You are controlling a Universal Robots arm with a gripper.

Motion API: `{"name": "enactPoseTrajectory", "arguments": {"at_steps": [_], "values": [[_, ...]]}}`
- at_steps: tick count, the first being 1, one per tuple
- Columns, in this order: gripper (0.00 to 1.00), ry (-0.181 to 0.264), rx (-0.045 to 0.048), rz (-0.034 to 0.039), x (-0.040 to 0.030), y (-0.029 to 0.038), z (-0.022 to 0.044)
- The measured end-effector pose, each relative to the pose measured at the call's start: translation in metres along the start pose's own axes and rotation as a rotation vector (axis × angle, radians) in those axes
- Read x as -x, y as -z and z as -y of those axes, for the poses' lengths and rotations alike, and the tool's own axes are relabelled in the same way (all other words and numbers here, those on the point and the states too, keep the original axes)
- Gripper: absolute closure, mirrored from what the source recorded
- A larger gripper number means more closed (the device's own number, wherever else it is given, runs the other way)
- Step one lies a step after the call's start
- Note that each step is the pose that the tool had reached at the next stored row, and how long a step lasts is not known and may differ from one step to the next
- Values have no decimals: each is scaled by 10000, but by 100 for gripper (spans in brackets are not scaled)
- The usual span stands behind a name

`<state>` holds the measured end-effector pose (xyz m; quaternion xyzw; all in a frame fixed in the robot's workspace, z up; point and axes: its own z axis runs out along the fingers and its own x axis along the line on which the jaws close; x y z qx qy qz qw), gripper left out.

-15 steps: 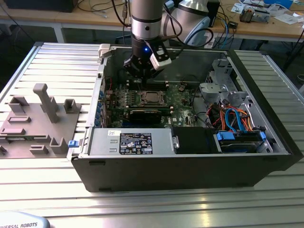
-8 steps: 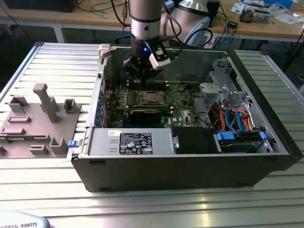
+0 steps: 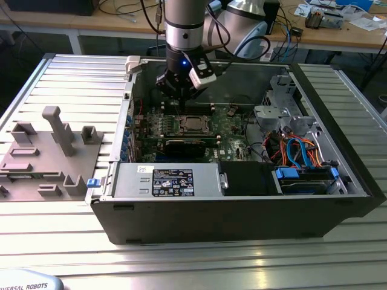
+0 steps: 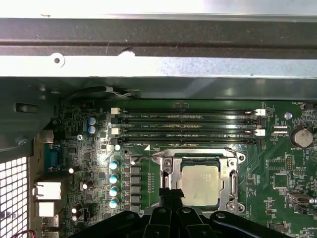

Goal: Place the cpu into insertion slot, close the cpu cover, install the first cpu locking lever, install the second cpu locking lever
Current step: 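Install the first cpu locking lever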

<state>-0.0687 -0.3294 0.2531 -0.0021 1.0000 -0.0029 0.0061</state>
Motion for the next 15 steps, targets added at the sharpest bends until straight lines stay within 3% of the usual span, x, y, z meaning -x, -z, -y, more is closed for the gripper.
{"name": "enactPoseTrajectory", "arguments": {"at_steps": [15], "values": [[89, 0, 1, 0, -25, -13, -17]]}}
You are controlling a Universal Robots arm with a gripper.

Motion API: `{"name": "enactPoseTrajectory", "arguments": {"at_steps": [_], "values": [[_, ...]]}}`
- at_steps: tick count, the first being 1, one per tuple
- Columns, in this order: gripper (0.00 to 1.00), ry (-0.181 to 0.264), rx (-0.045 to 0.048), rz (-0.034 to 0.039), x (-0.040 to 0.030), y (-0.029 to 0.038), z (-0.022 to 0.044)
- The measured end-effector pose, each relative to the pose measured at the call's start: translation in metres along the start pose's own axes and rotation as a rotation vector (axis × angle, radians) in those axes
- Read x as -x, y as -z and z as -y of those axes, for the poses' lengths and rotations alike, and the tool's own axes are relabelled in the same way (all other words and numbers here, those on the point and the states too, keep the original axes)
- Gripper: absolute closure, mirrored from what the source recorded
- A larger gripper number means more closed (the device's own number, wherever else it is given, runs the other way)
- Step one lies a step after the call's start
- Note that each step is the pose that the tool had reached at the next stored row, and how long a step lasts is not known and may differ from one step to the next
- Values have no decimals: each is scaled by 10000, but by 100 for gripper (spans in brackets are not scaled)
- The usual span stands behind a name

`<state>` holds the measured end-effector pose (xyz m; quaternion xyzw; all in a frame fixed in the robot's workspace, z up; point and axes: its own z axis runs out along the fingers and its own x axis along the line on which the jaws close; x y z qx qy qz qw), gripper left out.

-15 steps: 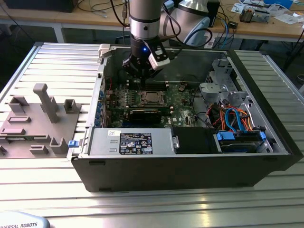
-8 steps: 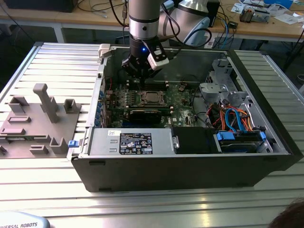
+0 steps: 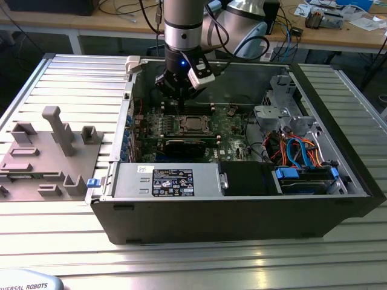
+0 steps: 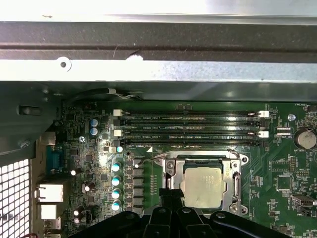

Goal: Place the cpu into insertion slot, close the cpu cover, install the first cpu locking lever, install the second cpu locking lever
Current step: 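Install the first cpu locking lever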

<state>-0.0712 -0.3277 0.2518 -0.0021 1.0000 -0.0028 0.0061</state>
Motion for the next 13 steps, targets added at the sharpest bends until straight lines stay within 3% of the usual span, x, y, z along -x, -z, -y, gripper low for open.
{"name": "enactPoseTrajectory", "arguments": {"at_steps": [13], "values": [[89, 0, -1, -1, -47, -19, -13]]}}
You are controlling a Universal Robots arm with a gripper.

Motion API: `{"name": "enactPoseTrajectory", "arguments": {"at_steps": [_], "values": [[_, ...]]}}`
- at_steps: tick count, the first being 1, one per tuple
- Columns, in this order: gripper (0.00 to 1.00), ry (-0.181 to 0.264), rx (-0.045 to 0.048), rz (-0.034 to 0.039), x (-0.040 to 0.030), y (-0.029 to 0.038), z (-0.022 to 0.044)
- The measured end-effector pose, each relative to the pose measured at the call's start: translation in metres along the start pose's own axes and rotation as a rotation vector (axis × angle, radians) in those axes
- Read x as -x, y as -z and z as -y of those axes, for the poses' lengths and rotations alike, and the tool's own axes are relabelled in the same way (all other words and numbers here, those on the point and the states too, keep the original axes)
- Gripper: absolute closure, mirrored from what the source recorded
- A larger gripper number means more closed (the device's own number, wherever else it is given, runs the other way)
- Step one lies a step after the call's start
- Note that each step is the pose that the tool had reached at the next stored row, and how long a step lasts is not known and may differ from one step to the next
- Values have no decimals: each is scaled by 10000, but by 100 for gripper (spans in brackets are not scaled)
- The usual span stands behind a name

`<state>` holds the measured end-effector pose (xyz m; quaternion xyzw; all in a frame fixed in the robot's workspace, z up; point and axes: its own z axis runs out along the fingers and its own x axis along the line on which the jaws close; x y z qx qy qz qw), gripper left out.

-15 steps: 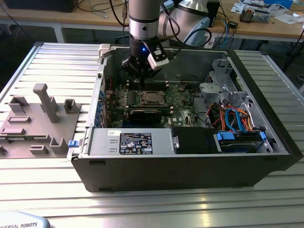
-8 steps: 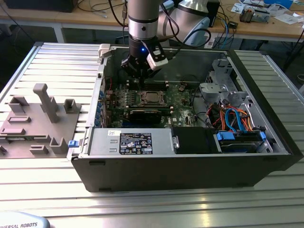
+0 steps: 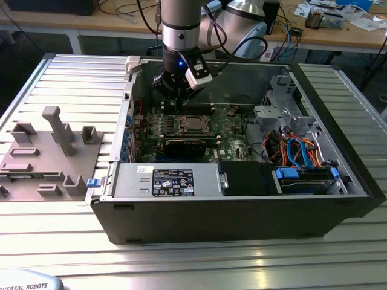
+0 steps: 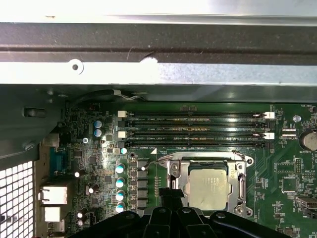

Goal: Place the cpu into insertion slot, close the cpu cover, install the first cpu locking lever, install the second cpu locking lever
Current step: 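Install the first cpu locking lever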

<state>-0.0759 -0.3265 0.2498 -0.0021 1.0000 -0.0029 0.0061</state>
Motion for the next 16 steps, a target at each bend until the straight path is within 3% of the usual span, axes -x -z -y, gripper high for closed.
{"name": "enactPoseTrajectory", "arguments": {"at_steps": [16], "values": [[89, 0, 1, 1, -36, -6, -23]]}}
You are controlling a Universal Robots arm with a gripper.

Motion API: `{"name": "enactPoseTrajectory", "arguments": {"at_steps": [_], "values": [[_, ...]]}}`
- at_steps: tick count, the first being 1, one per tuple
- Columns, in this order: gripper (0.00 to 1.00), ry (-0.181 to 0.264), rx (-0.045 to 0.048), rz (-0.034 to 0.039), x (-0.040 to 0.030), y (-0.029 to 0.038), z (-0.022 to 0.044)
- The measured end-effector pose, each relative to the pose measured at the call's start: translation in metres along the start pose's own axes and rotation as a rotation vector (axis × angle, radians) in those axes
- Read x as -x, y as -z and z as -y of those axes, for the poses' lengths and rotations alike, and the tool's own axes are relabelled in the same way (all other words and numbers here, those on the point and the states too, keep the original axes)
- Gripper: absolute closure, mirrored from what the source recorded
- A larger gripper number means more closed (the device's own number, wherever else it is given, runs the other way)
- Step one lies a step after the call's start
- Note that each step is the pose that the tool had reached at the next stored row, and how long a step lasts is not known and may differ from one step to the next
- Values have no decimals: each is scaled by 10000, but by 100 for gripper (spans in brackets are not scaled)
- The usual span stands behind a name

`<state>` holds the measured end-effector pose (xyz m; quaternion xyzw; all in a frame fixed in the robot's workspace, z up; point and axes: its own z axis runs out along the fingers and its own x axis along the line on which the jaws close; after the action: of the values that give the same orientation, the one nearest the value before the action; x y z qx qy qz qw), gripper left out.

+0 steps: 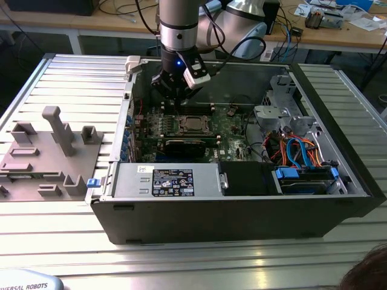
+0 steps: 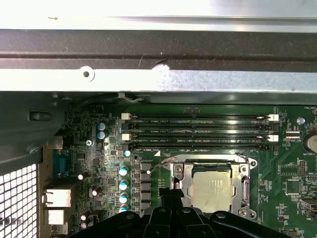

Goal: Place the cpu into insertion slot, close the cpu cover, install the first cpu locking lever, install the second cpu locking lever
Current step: 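Install the first cpu locking lever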

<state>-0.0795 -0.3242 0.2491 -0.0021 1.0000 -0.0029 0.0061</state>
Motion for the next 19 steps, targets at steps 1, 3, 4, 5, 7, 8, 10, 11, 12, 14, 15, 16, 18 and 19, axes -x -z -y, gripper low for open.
{"name": "enactPoseTrajectory", "arguments": {"at_steps": [1, 3, 4, 5, 7, 8, 10, 11, 12, 14, 15, 16, 18, 19], "values": [[89, 0, 0, 0, 0, 0, 0], [89, 0, 0, 0, -5, -2, -3], [89, 0, 0, 0, -6, -2, -3], [89, 0, 0, 0, -7, -2, -2], [89, -2, 1, 1, -11, -2, -3], [89, -2, 1, 1, -14, -2, -3], [89, 0, 0, 0, -19, -2, -3], [89, 0, 0, 0, -21, -2, -3], [89, 2, 0, -1, -22, -1, -2], [89, 0, 0, 0, -28, -1, -2], [89, 0, 1, 0, -29, -2, -3], [89, 0, 0, 0, -31, -2, -3], [89, 0, 0, -1, -34, -1, -2], [89, -1, 0, 0, -36, -2, -3]]}}
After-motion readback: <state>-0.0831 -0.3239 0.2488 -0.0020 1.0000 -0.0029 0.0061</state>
